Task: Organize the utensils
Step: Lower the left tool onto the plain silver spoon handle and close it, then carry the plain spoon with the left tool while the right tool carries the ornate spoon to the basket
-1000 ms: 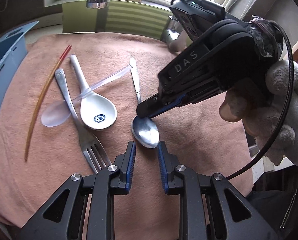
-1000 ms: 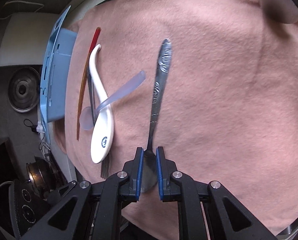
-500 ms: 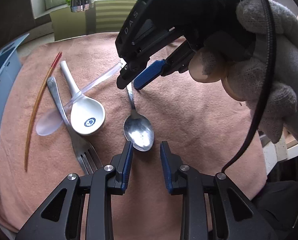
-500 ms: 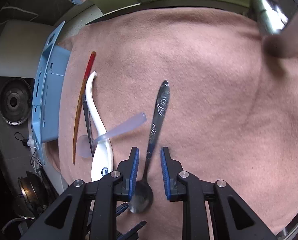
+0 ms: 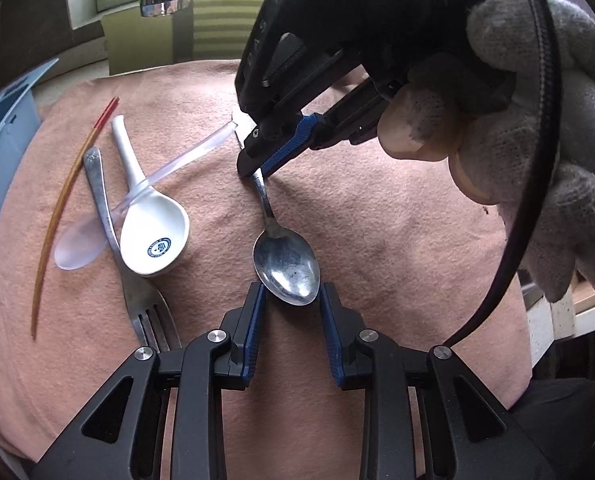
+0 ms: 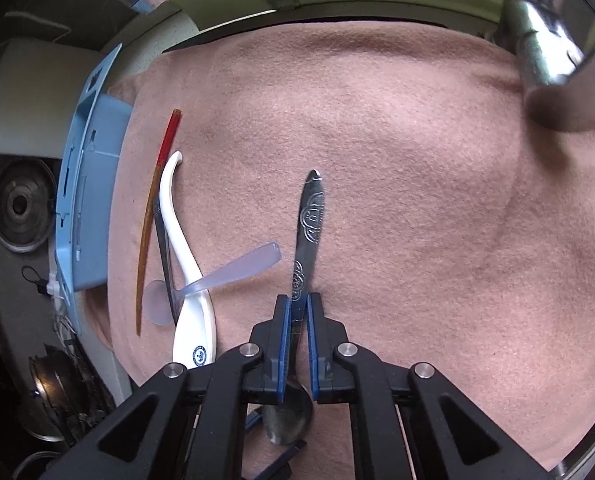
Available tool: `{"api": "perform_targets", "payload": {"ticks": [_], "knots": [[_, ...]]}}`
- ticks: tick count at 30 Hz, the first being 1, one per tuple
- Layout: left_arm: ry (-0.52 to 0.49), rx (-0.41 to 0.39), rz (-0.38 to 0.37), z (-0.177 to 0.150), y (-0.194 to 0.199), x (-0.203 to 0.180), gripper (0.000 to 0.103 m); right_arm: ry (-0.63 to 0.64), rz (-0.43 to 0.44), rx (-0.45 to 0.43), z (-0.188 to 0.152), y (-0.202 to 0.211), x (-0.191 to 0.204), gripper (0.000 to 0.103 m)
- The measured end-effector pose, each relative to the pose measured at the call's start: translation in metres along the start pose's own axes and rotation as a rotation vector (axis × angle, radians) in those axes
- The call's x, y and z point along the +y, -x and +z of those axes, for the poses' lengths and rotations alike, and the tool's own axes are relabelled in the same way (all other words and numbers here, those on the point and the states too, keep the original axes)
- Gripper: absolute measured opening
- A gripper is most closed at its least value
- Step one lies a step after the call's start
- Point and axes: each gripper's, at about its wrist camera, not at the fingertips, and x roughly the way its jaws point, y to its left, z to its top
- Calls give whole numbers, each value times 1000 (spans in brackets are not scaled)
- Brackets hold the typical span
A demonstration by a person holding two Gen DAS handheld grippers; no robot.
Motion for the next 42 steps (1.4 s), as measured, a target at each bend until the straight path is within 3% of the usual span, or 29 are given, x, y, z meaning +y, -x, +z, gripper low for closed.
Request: {"api": "perform_targets", "payload": {"ticks": [11,32,42], "knots": [[5,-12,7,-4,-6,-8,30,-154,70,-44,-15,8,-23,6],[-10,-42,-24,11,-3,15,29,-168,102,-72,-17,23,-27,6],[-29,-74,-5,9,22,24,29,-146,122,-104,-14,32,0,6]]}}
